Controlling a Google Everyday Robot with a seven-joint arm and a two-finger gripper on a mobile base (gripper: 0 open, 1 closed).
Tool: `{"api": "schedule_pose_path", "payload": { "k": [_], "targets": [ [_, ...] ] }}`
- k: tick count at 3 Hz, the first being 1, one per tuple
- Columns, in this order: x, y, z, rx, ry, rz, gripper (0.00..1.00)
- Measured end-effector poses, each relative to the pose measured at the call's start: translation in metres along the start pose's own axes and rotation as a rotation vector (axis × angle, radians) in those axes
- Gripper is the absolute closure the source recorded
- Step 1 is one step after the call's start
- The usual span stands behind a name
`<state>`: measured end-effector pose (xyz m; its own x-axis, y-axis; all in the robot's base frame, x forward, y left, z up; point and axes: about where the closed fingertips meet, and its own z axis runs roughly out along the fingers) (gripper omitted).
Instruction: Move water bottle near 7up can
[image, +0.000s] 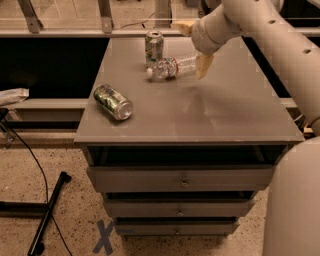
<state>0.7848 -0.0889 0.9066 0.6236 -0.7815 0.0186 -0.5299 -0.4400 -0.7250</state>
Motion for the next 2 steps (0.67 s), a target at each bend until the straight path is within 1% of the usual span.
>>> {"api": "schedule_pose_path", "payload": {
  "k": [1, 2],
  "targets": [
    [0.0254, -0.0144, -0.0360, 0.118, -0.047, 0.102, 0.00],
    [0.0253, -0.0144, -0.0359, 0.118, -0.047, 0.102, 0.00]
  ]
}}
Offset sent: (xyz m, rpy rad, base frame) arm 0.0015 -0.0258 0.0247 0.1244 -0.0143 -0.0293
